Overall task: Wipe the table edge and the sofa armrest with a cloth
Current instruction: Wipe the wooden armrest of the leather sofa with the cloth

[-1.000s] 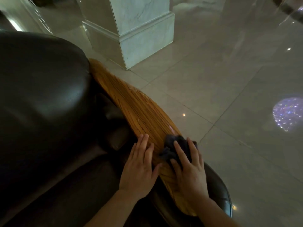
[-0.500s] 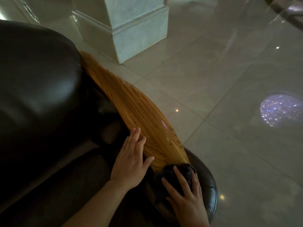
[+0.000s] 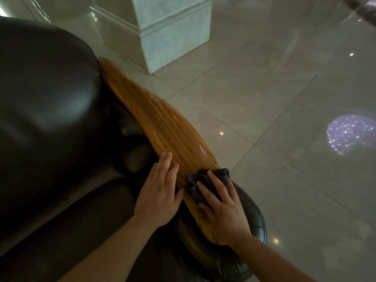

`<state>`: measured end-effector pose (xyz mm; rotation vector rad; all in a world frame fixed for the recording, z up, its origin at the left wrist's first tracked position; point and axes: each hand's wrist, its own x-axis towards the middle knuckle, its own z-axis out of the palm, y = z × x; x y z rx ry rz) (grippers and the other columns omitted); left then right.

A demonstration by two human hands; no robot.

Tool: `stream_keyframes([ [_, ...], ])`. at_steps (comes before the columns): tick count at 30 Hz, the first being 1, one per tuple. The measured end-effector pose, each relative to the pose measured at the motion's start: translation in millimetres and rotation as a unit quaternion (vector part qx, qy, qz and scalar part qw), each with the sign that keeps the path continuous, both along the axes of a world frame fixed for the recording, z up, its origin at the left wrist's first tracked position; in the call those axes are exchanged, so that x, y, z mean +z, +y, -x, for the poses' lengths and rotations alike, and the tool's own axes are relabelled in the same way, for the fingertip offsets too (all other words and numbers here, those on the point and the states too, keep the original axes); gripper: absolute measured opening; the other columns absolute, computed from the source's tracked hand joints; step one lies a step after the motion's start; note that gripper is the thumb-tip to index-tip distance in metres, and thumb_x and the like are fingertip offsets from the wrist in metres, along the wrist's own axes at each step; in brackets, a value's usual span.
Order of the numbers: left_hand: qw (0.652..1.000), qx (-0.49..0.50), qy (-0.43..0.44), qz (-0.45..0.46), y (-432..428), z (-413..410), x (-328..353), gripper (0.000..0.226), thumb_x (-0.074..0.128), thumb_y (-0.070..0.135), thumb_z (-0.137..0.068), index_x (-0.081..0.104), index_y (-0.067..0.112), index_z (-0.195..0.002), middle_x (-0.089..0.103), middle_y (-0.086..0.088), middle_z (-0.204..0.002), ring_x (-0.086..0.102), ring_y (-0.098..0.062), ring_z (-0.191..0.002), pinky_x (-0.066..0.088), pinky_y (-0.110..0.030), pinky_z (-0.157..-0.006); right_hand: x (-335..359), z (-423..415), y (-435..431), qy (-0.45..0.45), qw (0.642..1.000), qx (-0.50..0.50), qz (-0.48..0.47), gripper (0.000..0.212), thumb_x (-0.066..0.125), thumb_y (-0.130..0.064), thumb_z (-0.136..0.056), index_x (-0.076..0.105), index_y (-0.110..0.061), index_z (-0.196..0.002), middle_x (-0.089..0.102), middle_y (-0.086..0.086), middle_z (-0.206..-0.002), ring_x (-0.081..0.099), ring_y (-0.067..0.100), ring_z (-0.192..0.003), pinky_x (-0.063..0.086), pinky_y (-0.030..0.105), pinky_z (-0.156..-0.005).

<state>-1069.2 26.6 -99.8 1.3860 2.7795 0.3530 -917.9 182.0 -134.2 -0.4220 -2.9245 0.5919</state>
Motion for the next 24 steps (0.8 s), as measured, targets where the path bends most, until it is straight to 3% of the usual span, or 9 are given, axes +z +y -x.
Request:
stream_keyframes([
  [3,1.000,0.030,0.003,0.000,3,-3,0,0.066,0.046,0.052,-0.097,0.032,0.011,-0.147,0.009,-0.012,-0.166,-0.004,-0.022,-0.153,0.021,-0.046,-0.120,10,22,6,-0.018,0.998,-0.051,0.041,0.053,0.025,-0.057,-0.099,0.020,-0.047,-0.151,0.009,-0.002,-0.164,0.016,0.041,-0.147,0.025,0.058,-0.116],
  [6,0.998,0.057,-0.004,-0.004,3,-5,-3,0.065,0.041,0.058,-0.096,0.034,0.016,-0.145,0.011,-0.008,-0.166,-0.004,-0.018,-0.153,0.023,-0.046,-0.120,23,63,10,-0.019,0.999,0.026,-0.040,0.053,0.024,-0.053,-0.098,0.020,-0.044,-0.150,0.010,0.000,-0.164,0.010,0.044,-0.147,0.020,0.063,-0.115],
  [9,0.997,0.067,-0.019,-0.015,2,-11,-3,0.063,0.045,0.055,-0.097,0.034,0.016,-0.145,0.013,-0.010,-0.165,-0.001,-0.019,-0.153,0.026,-0.045,-0.119,35,100,28,0.024,0.991,0.089,-0.100,0.050,0.040,-0.046,-0.093,0.040,-0.040,-0.142,0.019,-0.002,-0.159,0.006,0.040,-0.145,0.021,0.062,-0.111],
  [11,0.995,0.077,-0.049,-0.035,4,-15,1,0.061,0.051,0.051,-0.096,0.036,0.015,-0.143,0.012,-0.008,-0.165,0.000,-0.017,-0.153,0.026,-0.040,-0.118,36,109,32,-0.010,0.999,0.046,-0.010,0.048,0.031,-0.050,-0.097,0.029,-0.048,-0.145,0.008,-0.008,-0.163,0.004,0.038,-0.148,0.022,0.058,-0.116],
  [13,0.984,0.107,-0.113,-0.088,8,-16,7,0.055,0.062,0.039,-0.092,0.039,0.019,-0.139,0.014,0.000,-0.164,0.003,-0.009,-0.151,0.027,-0.033,-0.116,34,96,22,0.007,0.999,-0.010,0.053,0.050,0.037,-0.049,-0.097,0.025,-0.050,-0.146,0.005,-0.011,-0.163,0.004,0.037,-0.148,0.027,0.061,-0.114],
  [16,0.933,0.159,-0.254,-0.201,6,-10,23,0.058,0.056,0.012,-0.084,0.041,0.033,-0.137,0.028,0.016,-0.156,0.017,0.006,-0.144,0.029,-0.025,-0.115,13,49,7,0.028,0.984,0.143,-0.098,0.055,0.041,-0.052,-0.097,0.024,-0.048,-0.149,0.006,-0.011,-0.164,-0.010,0.040,-0.149,0.020,0.069,-0.112],
  [19,0.910,0.165,-0.317,-0.211,-2,2,36,0.071,0.045,0.016,-0.078,0.036,0.041,-0.144,0.035,0.024,-0.148,0.025,0.013,-0.137,0.025,-0.015,-0.110,1,29,10,0.018,0.944,0.291,-0.152,0.047,0.027,-0.056,-0.101,0.029,-0.049,-0.147,0.007,-0.010,-0.165,-0.005,0.040,-0.150,0.004,0.063,-0.115],
  [24,0.900,0.147,-0.336,-0.235,-5,15,37,0.057,0.047,0.038,-0.092,0.033,0.042,-0.147,0.040,0.032,-0.143,0.033,0.013,-0.133,0.029,-0.014,-0.102,35,109,15,0.029,0.971,0.194,-0.140,0.047,0.034,-0.058,-0.097,0.033,-0.049,-0.143,0.018,-0.010,-0.163,-0.002,0.035,-0.151,-0.001,0.057,-0.120],
])
